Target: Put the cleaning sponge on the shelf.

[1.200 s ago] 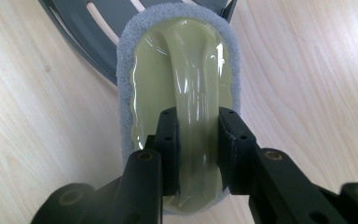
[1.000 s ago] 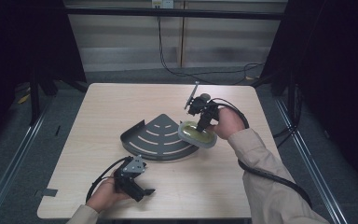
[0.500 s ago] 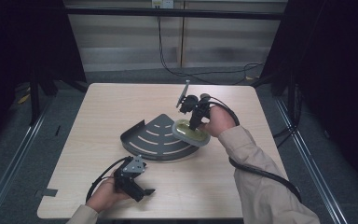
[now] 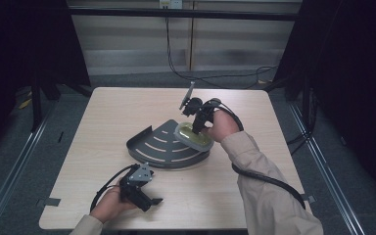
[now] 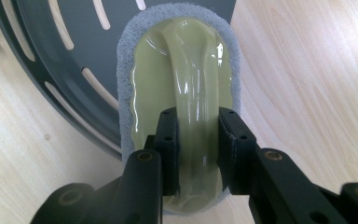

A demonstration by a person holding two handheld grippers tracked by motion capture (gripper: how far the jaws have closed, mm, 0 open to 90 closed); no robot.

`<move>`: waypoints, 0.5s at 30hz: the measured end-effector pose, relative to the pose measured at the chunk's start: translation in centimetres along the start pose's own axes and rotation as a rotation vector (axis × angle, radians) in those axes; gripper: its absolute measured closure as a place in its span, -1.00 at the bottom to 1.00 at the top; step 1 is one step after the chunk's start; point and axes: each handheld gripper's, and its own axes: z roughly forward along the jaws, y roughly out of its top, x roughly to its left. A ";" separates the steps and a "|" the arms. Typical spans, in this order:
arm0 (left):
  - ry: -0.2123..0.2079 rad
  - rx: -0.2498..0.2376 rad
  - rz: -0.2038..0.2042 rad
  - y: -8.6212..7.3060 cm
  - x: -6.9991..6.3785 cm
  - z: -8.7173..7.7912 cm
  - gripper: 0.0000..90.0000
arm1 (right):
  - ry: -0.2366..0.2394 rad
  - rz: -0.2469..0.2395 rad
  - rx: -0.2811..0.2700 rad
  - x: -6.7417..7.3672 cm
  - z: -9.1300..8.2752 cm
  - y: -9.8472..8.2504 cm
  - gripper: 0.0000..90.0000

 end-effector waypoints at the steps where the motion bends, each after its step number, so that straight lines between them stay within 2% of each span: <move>1: 0.000 0.001 0.000 0.0 0.0 0.0 -1.00 | 0.000 0.003 -0.003 0.0 0.1 0.1 0.59; 15: 0.001 0.003 0.001 0.0 0.0 0.0 -1.00 | 0.009 0.048 -0.027 0.0 1.0 0.9 0.59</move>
